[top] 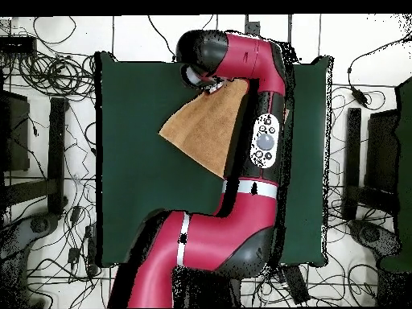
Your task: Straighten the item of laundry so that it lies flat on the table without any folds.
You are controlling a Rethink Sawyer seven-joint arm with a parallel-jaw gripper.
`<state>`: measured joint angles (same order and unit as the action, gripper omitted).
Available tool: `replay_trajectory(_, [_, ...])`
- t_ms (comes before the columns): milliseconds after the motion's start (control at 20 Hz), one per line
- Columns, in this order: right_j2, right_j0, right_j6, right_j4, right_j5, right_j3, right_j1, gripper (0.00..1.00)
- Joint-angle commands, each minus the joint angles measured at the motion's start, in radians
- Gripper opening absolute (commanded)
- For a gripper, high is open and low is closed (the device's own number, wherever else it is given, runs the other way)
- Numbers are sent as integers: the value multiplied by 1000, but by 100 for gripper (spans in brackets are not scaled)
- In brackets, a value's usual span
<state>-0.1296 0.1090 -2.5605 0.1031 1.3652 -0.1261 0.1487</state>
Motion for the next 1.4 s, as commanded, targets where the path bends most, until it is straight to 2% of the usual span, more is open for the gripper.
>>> replay_trajectory(50, [-31, -56, -225, -129, -429, -326, -172, 0])
replay_trajectory(400, [-19, -55, -207, -124, -460, -429, -219, 0])
replay_trajectory(900, [-39, -59, -216, -114, -472, -436, -228, 0])
replay_trajectory(1400, [-35, -61, -260, -124, -553, -459, -220, 0])
